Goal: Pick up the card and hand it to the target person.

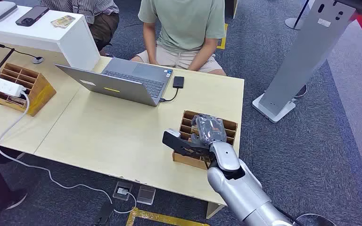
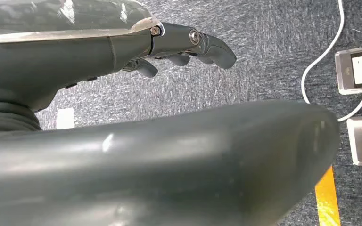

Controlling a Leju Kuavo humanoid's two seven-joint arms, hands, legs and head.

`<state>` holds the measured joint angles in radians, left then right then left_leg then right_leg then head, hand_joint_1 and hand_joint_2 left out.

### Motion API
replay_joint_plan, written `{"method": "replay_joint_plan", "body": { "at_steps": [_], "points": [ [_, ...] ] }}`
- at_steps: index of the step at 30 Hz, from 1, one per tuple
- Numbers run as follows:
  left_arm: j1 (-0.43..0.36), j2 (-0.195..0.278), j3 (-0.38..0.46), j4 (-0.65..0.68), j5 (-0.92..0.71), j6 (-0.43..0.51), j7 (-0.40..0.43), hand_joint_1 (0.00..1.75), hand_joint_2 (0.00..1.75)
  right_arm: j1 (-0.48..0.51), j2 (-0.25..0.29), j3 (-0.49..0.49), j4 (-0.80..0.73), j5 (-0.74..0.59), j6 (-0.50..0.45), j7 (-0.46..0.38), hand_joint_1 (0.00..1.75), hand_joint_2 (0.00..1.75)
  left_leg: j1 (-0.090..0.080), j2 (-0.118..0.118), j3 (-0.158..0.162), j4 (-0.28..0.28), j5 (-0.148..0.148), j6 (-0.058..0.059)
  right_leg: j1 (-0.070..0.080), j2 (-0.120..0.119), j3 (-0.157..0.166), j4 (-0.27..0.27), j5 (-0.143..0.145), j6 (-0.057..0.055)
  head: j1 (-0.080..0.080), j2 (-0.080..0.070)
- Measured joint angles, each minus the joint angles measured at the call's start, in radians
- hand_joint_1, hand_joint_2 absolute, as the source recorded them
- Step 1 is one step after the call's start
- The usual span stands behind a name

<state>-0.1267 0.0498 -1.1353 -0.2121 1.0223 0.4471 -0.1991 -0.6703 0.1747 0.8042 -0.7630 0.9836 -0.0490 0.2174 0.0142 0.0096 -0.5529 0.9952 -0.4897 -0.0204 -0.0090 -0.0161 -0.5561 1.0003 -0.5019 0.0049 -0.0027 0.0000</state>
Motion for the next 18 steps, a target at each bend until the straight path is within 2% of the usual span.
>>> {"method": "replay_joint_plan", "body": {
  "at_steps": [18],
  "points": [
    [0.0, -0.003, 0.0, 0.0, 0.008, 0.006, -0.009, 0.0, 0.0, -0.022, 0.012, 0.0, 0.077, 0.021, -0.052, 0.016, 0.89, 1.75, 0.0, 0.0, 0.0, 0.0, 0.0, 0.0, 0.0, 0.0, 0.0, 0.0, 0.0, 0.0, 0.0, 0.0]
  ]
}}
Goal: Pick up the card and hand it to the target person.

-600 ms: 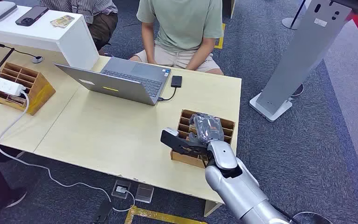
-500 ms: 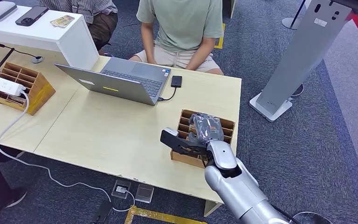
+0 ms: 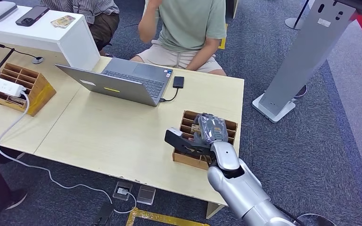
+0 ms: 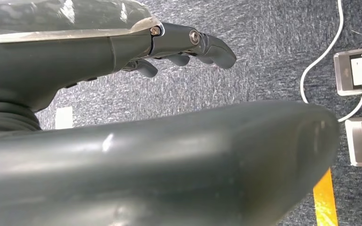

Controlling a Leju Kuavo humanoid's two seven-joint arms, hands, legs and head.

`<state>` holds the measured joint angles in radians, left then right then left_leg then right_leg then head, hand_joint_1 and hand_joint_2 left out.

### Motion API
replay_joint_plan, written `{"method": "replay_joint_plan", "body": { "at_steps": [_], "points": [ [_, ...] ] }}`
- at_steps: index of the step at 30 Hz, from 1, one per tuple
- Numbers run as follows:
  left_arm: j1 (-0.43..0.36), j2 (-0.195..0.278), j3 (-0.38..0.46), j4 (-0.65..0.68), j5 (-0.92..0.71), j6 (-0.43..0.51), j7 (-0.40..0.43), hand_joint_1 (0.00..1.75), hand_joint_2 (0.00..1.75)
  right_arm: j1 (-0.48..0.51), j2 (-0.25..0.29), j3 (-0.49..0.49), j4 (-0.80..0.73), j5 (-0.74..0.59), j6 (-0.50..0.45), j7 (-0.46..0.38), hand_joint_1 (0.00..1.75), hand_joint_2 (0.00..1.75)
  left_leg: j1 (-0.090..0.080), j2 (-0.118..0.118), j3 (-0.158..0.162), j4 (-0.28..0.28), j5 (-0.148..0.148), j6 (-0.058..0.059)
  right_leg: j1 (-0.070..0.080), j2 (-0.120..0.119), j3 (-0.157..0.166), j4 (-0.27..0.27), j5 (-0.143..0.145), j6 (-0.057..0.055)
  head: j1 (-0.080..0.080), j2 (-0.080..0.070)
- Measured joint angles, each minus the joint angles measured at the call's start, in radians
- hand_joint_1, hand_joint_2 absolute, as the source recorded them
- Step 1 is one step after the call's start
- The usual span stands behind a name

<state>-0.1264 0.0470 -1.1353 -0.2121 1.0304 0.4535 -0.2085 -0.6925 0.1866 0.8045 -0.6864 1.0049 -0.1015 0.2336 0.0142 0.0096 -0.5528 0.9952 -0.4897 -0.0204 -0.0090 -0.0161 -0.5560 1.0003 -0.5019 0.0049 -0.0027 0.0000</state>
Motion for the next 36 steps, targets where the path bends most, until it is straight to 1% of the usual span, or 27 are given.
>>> {"method": "replay_joint_plan", "body": {
  "at_steps": [7, 12, 23, 36],
  "points": [
    [0.0, -0.003, 0.0, 0.0, 0.0, 0.004, 0.004, 0.0, 0.0, -0.011, 0.006, 0.0, 0.029, 0.022, -0.005, 0.024, 0.95, 1.75, 0.0, 0.0, 0.0, 0.0, 0.0, 0.0, 0.0, 0.0, 0.0, 0.0, 0.0, 0.0, 0.0, 0.0],
    [0.0, -0.004, 0.0, 0.0, 0.0, 0.004, 0.003, 0.0, 0.0, -0.02, 0.013, 0.0, 0.049, 0.031, -0.01, 0.025, 1.11, 1.75, 0.0, 0.0, 0.0, 0.0, 0.0, 0.0, 0.0, 0.0, 0.0, 0.0, 0.0, 0.0, 0.0, 0.0],
    [0.0, -0.006, 0.0, 0.0, -0.004, 0.0, -0.007, 0.0, 0.0, -0.026, 0.019, 0.0, 0.075, 0.055, -0.028, 0.019, 1.21, 1.75, 0.0, 0.0, 0.001, 0.0, 0.0, 0.0, 0.0, 0.0, 0.0, 0.0, 0.0, 0.0, 0.0, 0.0],
    [0.0, -0.006, 0.0, 0.0, -0.007, -0.007, -0.011, 0.0, 0.0, -0.023, 0.025, 0.001, 0.082, 0.07, -0.03, 0.021, 1.38, 1.75, 0.0, 0.0, 0.001, 0.0, 0.0, 0.0, 0.0, 0.0, 0.001, 0.0, 0.0, 0.0, 0.0, 0.0]
  ]
}}
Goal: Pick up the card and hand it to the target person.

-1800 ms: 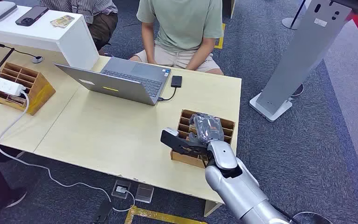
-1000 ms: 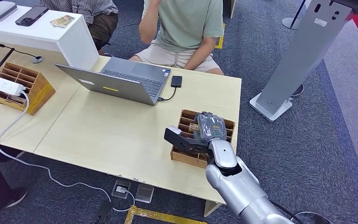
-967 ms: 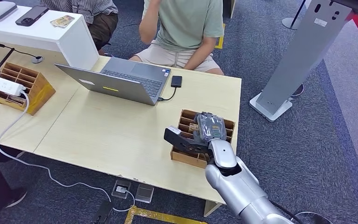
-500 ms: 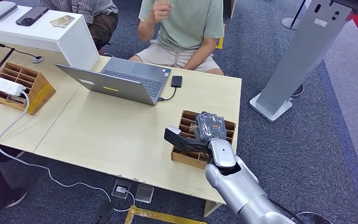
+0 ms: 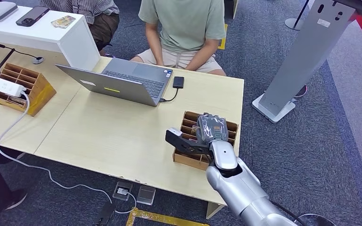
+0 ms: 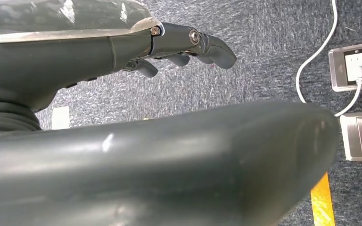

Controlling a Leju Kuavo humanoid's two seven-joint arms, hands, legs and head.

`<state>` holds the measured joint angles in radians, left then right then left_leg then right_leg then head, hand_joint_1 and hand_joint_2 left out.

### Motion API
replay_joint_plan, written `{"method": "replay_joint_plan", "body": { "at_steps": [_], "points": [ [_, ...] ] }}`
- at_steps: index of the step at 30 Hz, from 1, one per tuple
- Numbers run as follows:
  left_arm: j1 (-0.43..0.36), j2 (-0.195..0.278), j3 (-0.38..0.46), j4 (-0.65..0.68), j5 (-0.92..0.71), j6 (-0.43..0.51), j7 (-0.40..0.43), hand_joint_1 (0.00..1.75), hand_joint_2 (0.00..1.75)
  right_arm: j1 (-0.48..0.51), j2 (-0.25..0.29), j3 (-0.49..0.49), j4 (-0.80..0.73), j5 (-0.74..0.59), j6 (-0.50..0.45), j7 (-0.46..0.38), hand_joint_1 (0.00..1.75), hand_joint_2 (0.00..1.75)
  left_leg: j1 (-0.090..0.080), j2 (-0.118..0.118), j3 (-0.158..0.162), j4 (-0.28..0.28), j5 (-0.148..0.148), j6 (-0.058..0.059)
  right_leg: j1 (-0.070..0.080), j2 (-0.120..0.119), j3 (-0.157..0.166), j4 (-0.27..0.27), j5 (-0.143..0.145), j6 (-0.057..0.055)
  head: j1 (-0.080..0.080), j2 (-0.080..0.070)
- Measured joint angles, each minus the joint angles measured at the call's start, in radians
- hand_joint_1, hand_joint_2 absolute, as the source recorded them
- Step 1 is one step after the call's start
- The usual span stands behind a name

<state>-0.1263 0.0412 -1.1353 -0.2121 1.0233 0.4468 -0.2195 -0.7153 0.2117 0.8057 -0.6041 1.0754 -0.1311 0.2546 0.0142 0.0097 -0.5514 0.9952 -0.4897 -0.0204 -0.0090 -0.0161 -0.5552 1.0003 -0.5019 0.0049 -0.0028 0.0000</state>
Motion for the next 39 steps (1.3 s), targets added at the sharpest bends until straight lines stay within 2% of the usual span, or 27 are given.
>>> {"method": "replay_joint_plan", "body": {
  "at_steps": [6, 11, 29, 39],
  "points": [
    [0.0, 0.0, 0.0, 0.0, -0.005, -0.003, 0.001, 0.0, 0.0, 0.003, -0.002, 0.0, -0.012, -0.007, -0.005, 0.009, 1.45, 1.75, 0.0, 0.0, 0.0, 0.0, 0.0, 0.0, 0.0, 0.0, 0.0, 0.0, 0.0, 0.0, 0.0, 0.0],
    [0.0, 0.0, 0.0, 0.0, -0.005, -0.008, -0.004, 0.0, 0.0, 0.011, -0.006, 0.0, -0.036, -0.016, -0.009, 0.016, 1.4, 1.75, 0.0, 0.0, 0.0, 0.0, 0.0, 0.0, 0.0, 0.0, 0.0, 0.0, 0.0, 0.0, 0.0, 0.0],
    [0.0, 0.0, 0.0, 0.0, -0.015, -0.022, -0.02, 0.0, 0.0, 0.053, -0.053, -0.012, -0.16, -0.027, -0.001, 0.046, 1.45, 1.75, 0.0, 0.0, 0.0, 0.0, 0.0, 0.0, 0.0, 0.0, 0.0, 0.0, 0.0, 0.0, 0.0, 0.0],
    [0.0, 0.0, 0.0, 0.0, -0.007, -0.021, -0.02, 0.0, 0.0, 0.061, -0.09, -0.046, -0.3, -0.042, -0.002, 0.046, 1.45, 1.75, 0.0, 0.0, 0.0, 0.0, 0.0, 0.0, 0.0, 0.0, 0.0, 0.0, 0.0, 0.0, 0.0, 0.0]
  ]
}}
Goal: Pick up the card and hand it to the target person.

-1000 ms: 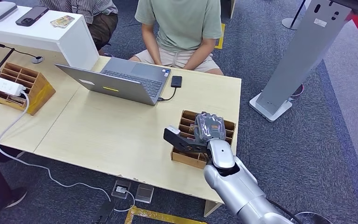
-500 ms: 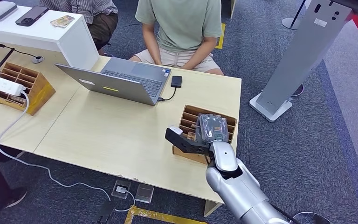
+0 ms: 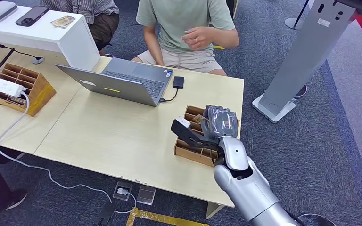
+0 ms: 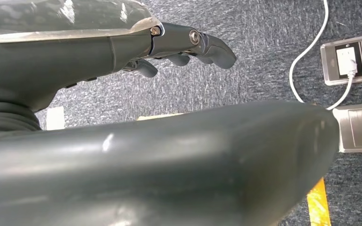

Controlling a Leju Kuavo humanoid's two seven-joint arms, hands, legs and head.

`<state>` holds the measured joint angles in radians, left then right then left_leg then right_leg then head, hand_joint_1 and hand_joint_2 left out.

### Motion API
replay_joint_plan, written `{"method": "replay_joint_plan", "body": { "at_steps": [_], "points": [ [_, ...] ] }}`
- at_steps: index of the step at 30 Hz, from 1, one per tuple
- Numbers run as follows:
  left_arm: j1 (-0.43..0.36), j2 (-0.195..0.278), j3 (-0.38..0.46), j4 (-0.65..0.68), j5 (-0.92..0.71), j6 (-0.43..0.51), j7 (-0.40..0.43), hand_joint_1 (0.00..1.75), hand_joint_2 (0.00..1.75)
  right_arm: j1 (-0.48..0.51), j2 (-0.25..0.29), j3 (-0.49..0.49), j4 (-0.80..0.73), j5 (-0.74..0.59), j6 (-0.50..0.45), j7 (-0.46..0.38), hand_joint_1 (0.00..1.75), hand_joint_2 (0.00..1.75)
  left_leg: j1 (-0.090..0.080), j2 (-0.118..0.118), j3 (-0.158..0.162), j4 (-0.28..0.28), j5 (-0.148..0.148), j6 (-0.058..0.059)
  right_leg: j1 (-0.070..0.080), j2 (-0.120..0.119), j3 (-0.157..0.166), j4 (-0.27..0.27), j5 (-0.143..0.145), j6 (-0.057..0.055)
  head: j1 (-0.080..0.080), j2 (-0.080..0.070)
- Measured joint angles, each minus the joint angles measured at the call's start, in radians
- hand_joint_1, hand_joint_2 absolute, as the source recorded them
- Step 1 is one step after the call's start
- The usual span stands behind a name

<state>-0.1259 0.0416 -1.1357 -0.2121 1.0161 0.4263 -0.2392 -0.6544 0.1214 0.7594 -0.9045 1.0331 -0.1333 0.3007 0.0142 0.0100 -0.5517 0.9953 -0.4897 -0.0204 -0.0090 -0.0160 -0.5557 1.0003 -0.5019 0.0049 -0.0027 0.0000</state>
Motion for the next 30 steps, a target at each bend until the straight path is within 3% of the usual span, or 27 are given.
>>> {"method": "replay_joint_plan", "body": {
  "at_steps": [11, 15, 22, 30],
  "points": [
    [0.001, 0.0, 0.0, 0.0, 0.012, 0.008, 0.005, 0.0, 0.0, -0.016, -0.053, -0.078, -0.189, 0.01, -0.022, -0.001, 1.4, 1.75, 0.0, 0.0, 0.0, 0.0, 0.0, 0.0, 0.0, 0.0, 0.0, 0.0, 0.0, 0.0, 0.0, 0.0],
    [0.001, 0.0, 0.0, 0.0, 0.013, 0.009, 0.005, 0.0, 0.0, -0.035, -0.064, -0.103, -0.226, 0.011, -0.052, -0.02, 1.45, 1.75, 0.0, 0.0, 0.0, 0.0, 0.0, 0.0, 0.0, 0.0, 0.0, 0.0, 0.0, 0.0, 0.0, 0.0],
    [0.0, 0.0, 0.0, 0.0, 0.008, 0.009, 0.004, 0.0, 0.0, -0.108, -0.067, -0.14, -0.219, 0.014, -0.17, -0.067, 1.39, 1.75, 0.0, 0.0, 0.0, 0.0, 0.0, 0.0, 0.0, 0.0, 0.0, 0.0, 0.0, 0.0, 0.0, 0.0],
    [0.0, 0.0, 0.0, 0.0, -0.01, 0.004, 0.004, 0.0, 0.0, -0.176, -0.06, -0.156, -0.124, 0.081, -0.233, -0.069, 1.31, 1.75, 0.0, 0.0, -0.001, 0.0, 0.0, 0.0, 0.0, 0.0, 0.0, 0.0, 0.0, 0.0, 0.0, 0.0]
  ]
}}
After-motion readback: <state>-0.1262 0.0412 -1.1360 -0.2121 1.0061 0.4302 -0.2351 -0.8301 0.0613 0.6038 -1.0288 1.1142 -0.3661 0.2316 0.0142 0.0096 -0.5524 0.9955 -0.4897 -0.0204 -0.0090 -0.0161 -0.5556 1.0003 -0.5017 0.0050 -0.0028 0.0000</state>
